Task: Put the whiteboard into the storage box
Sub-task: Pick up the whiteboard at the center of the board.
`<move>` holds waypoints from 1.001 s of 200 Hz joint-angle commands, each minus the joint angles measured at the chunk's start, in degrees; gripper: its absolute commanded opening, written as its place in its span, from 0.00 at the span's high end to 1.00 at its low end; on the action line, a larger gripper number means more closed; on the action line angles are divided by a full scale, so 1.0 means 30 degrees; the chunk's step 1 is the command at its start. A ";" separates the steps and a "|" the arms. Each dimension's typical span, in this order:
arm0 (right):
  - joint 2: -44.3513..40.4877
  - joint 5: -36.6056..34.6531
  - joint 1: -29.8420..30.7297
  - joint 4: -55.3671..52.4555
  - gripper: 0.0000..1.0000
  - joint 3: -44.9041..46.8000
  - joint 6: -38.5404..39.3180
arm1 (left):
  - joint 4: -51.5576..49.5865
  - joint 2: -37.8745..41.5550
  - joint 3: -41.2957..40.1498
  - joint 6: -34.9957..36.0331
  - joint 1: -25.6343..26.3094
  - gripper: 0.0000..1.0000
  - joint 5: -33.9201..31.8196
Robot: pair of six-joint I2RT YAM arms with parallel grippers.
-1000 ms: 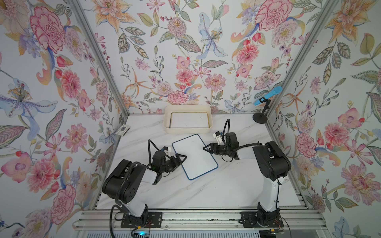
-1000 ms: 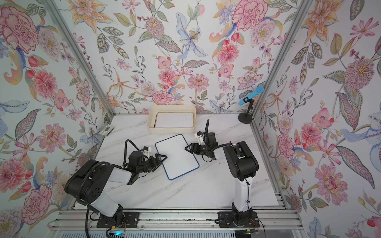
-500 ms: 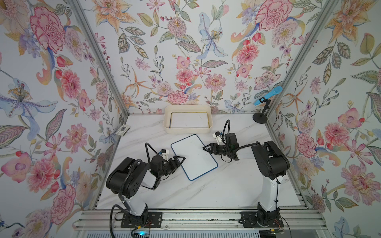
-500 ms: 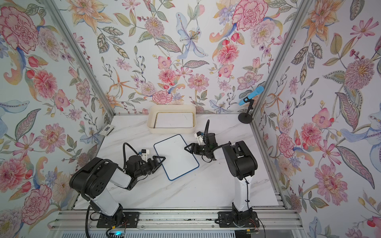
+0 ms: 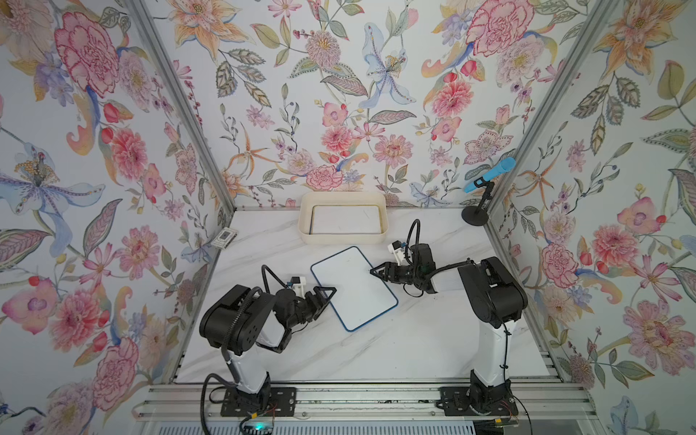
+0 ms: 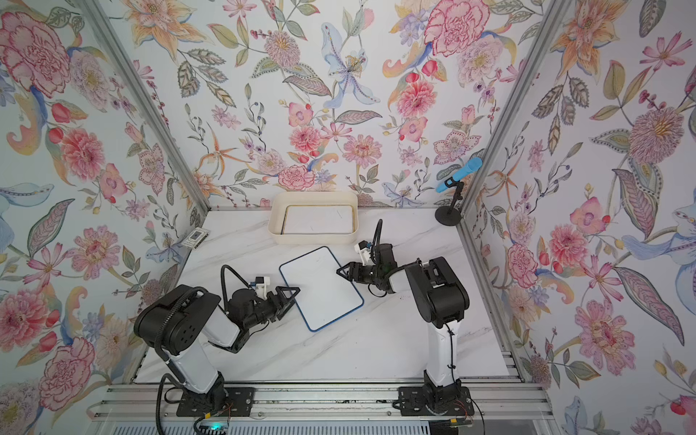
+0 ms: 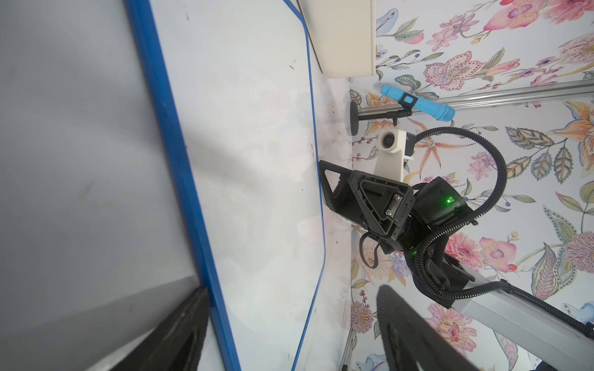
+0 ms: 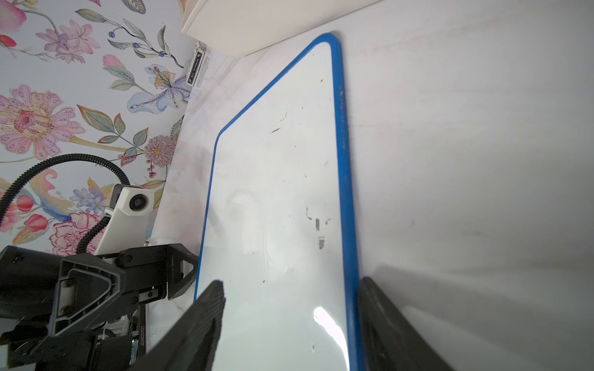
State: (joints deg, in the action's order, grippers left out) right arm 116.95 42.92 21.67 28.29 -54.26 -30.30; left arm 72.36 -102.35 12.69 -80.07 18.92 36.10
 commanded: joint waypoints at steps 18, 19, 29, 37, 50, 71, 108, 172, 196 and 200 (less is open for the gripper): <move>0.2034 0.1672 0.2247 -1.0512 0.33 0.0745 -0.0391 | -0.6178 -0.1847 -0.0422 0.0490 0.0036 0.16 0.0243; 0.2034 0.1623 0.2258 -1.0675 0.34 0.0685 -0.0286 | -0.6184 -0.1840 -0.0407 0.0509 0.0014 0.16 0.0243; 0.1941 0.1251 0.2373 -1.2372 0.33 -0.0202 0.0620 | -0.6362 -0.1741 -0.0391 0.0666 -0.0035 0.16 0.0172; 0.1917 0.0801 0.2357 -1.3692 0.33 -0.0979 0.1297 | -0.6534 -0.1646 -0.0390 0.0783 -0.0086 0.16 0.0112; 0.2163 0.0276 0.2329 -1.5448 0.32 -0.2169 0.2174 | -0.6565 -0.1513 -0.0497 0.0877 -0.0161 0.16 0.0040; 0.2941 -0.0203 0.2298 -1.7407 0.32 -0.3893 0.3200 | -0.6655 -0.1422 -0.0562 0.1048 -0.0279 0.16 -0.0072; 0.4102 0.0158 0.2276 -1.8338 0.32 -0.5170 0.3816 | -0.5975 -0.1684 -0.0487 0.0899 -0.0409 0.16 -0.0050; 0.4619 0.0278 0.2207 -1.8294 0.33 -0.5468 0.3924 | -0.5322 -0.2007 -0.0467 0.0851 -0.0432 0.16 -0.0017; 0.4505 0.0142 0.2030 -1.8279 0.33 -0.5256 0.3991 | -0.5246 -0.2030 -0.0622 0.0910 -0.0496 0.18 0.0052; 0.4472 0.0067 0.1992 -1.8279 0.33 -0.5233 0.4007 | -0.5156 -0.2011 -0.0684 0.0890 -0.0462 0.19 0.0066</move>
State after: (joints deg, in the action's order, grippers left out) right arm 123.44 52.14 26.65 -10.81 -75.64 -18.35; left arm 72.18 -103.63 13.82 -80.49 17.41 38.65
